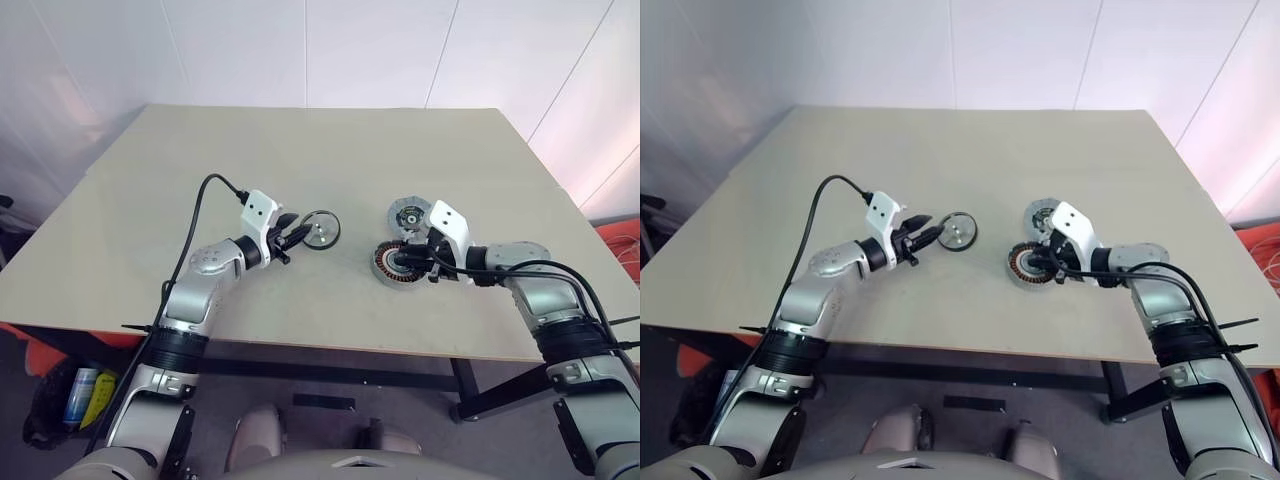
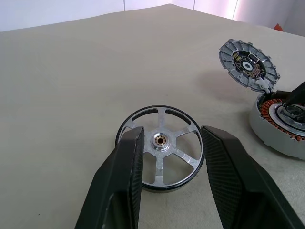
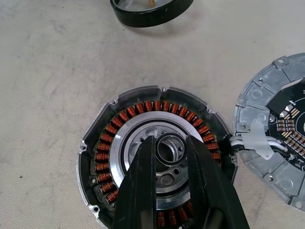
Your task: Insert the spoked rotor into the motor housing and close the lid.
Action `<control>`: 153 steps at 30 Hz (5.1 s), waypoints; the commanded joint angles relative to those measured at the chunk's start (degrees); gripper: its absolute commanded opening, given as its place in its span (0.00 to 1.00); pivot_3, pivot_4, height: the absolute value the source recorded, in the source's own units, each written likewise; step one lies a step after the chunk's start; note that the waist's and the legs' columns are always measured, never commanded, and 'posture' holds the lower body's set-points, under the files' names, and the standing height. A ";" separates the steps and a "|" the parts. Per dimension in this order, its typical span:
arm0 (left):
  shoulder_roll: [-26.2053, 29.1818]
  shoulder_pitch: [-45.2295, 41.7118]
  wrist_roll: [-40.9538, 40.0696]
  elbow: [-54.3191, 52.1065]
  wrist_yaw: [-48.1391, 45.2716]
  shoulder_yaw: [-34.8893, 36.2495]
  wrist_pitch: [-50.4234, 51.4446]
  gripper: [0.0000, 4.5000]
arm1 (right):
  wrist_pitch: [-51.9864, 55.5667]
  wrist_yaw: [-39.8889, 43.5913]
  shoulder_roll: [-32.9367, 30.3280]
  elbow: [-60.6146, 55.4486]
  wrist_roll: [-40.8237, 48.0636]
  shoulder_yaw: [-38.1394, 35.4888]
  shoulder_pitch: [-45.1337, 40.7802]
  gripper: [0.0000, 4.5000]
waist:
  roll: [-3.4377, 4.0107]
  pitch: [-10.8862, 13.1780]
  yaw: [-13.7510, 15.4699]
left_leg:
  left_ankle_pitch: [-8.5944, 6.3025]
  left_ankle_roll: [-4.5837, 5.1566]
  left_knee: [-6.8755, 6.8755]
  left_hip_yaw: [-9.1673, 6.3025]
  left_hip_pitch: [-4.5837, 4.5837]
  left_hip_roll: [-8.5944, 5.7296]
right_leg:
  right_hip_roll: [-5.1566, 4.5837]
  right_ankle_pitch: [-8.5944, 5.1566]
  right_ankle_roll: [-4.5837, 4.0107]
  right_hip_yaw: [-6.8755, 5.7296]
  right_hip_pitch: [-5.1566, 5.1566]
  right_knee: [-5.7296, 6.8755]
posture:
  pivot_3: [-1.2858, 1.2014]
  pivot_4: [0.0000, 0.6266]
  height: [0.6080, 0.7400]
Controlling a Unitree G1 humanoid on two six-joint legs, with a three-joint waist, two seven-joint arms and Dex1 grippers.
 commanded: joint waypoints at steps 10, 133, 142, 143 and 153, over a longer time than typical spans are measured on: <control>0.62 -0.98 -0.02 -1.05 -0.14 0.33 -1.33 0.44 | 1.07 1.22 -0.99 -2.19 1.00 -1.22 0.13 0.13 | 0.00 0.00 0.00 | 0.00 0.00 0.00 0.00 0.02 0.00 | 0.00 0.00 0.00 0.00 0.02 0.01 | 0.52 0.00 1.00; 1.63 -0.57 1.03 0.42 -0.13 0.61 -3.32 0.44 | 0.68 8.11 -6.69 -9.62 -0.29 0.30 -2.54 0.01 | -0.01 -0.01 0.03 | -0.10 -0.20 0.00 -0.01 0.07 0.01 | 0.01 0.01 0.00 0.01 0.06 -0.02 | 0.52 0.00 1.00; 1.63 -0.67 1.13 1.17 -0.26 0.52 -4.00 0.44 | -5.43 13.18 -11.96 -10.52 -4.67 3.47 -3.55 0.27 | -0.01 -0.01 0.02 | -0.10 -0.20 0.00 -0.01 0.08 0.02 | 0.01 0.01 0.00 0.01 0.06 -0.02 | 0.52 0.00 1.00; 1.62 -0.70 1.14 1.26 -0.28 0.51 -4.07 0.44 | -6.53 14.04 -12.37 -10.33 -5.33 4.18 -3.56 0.27 | -0.01 -0.01 0.00 | -0.10 -0.20 0.00 0.00 0.08 0.01 | 0.01 0.01 0.00 0.01 0.06 -0.02 | 0.52 0.00 1.00; 1.78 -0.51 1.16 1.43 -0.24 0.61 -4.47 0.44 | -12.89 19.45 -11.79 -10.38 -8.20 8.33 -5.08 0.27 | -0.01 -0.01 0.00 | 0.01 -0.01 0.01 -0.01 0.08 0.02 | 0.01 0.01 -0.01 0.01 0.06 0.00 | 0.52 0.00 1.00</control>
